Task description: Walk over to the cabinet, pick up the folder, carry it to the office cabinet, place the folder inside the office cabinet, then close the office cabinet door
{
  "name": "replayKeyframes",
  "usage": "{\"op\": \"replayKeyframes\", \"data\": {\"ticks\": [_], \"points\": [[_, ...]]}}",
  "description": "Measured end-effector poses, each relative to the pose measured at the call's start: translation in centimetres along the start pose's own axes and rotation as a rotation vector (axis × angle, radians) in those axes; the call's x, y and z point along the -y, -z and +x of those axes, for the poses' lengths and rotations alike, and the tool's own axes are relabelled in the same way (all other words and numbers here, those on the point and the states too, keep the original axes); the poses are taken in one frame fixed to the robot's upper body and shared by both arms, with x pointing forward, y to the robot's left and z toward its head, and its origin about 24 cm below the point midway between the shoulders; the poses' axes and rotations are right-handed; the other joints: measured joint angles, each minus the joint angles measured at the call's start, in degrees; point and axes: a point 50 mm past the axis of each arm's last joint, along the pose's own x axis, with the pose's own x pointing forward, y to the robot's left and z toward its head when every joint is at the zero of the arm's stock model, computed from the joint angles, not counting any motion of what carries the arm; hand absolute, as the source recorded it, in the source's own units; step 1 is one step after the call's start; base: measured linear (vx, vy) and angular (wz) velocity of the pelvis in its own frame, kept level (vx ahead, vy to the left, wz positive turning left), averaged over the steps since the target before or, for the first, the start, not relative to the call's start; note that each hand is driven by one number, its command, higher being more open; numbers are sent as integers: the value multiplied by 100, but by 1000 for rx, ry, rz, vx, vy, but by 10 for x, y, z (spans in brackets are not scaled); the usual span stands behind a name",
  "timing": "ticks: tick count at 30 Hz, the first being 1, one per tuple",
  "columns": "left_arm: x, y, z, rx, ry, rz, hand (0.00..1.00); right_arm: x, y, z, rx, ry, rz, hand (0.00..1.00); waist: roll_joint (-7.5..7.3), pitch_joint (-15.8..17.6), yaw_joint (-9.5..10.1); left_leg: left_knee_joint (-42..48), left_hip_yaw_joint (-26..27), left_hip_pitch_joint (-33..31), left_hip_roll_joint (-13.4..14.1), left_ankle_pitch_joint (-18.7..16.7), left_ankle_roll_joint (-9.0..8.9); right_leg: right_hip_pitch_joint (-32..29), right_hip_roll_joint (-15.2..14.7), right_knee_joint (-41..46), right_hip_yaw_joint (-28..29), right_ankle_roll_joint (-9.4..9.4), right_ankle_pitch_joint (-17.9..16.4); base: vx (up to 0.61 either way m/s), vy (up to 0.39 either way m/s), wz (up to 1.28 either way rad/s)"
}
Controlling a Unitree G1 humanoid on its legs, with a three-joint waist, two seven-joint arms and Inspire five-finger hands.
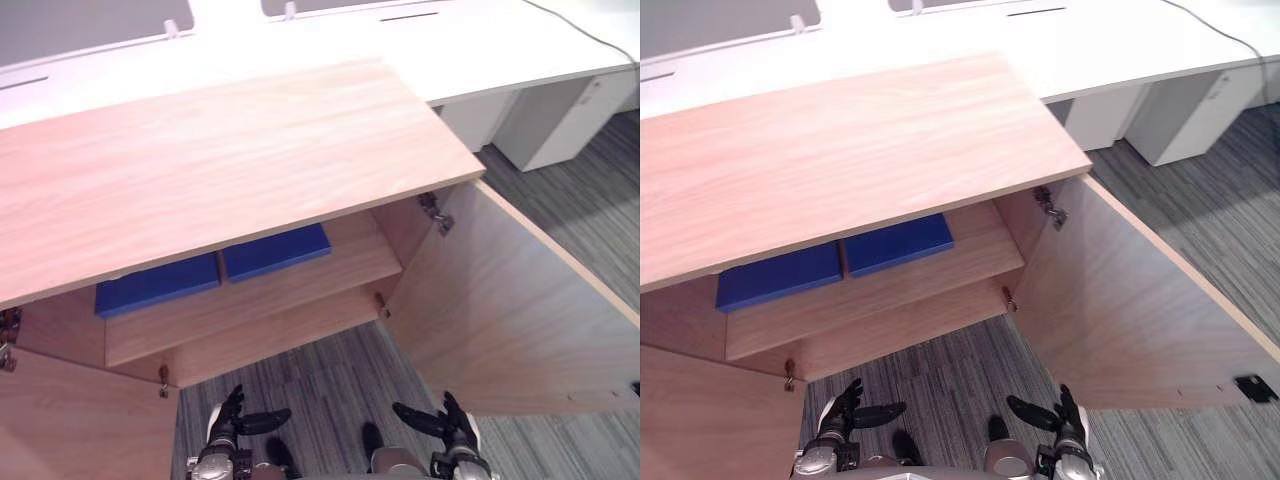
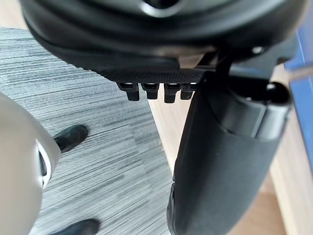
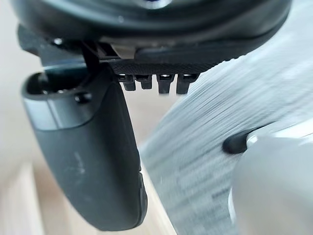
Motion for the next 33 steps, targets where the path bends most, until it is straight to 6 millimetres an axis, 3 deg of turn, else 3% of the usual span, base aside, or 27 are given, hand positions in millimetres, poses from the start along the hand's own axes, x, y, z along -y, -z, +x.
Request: {"op": "replayKeyframes", "data": {"ticks": [3, 6, 12, 15, 16, 21, 25, 30, 33], "points": [[-4, 10, -4, -30, -13, -10, 100, 18, 0, 0, -7, 94, 135, 100, -1, -26, -84, -308, 205, 248, -105, 76, -63, -8, 33, -41, 287, -46, 24, -114, 17, -57], [-7, 18, -7, -54, -27, -21, 100, 41, -17, -5, 88, 193, 235, 100, 19, -38, -172, -334, 471, 344, -122, 14, -63, -55, 22, -34, 520, -86, 51, -65, -13, -43], [-8, 26, -11, -70, -6, 8, 100, 60, -97, -12, 429, 221, 247, 100, 73, -74, -285, -330, 904, 380, -153, -92, -66, -259, 30, 9, 741, -196, 95, -12, -19, -37], [-2, 25, -11, -62, 40, 49, 100, 60, -144, -6, 558, 188, 220, 100, 218, -94, -299, -302, 1062, 376, -215, -135, -87, -374, 51, 21, 923, -122, 143, 58, -19, -31], [0, 25, -11, -57, 55, 69, 100, 58, -164, -5, 611, 167, 203, 100, 299, -86, -301, -299, 1090, 351, -229, -149, -94, -426, 54, 2, 984, -16, 210, 54, -21, -22], [1, 25, -12, -55, 86, 99, 100, 54, -227, -3, 751, 120, 106, 100, 547, -10, -295, -41, 863, 181, -203, -322, -36, -508, 28, -82, 1108, 65, 266, 85, -72, -16], [3, 22, -10, -37, 94, 107, 100, 59, -238, -1, 759, 131, 80, 100, 653, 87, -301, 126, 685, 73, -188, -469, -35, -554, -2, -94, 1104, 69, 270, 41, -93, -4], [3, 17, -8, -21, 96, 108, 100, 52, -239, -4, 773, 118, 77, 100, 651, 203, -380, 164, 414, -2, -223, -490, -26, -590, -45, -109, 1060, 80, 277, -13, -82, 4], [4, 16, -8, -21, 90, 107, 100, 44, -220, -21, 813, 97, 104, 100, 641, 244, -400, 179, 391, -33, -194, -491, -27, -590, -37, -183, 1056, 127, 313, -30, -92, 0]]}}
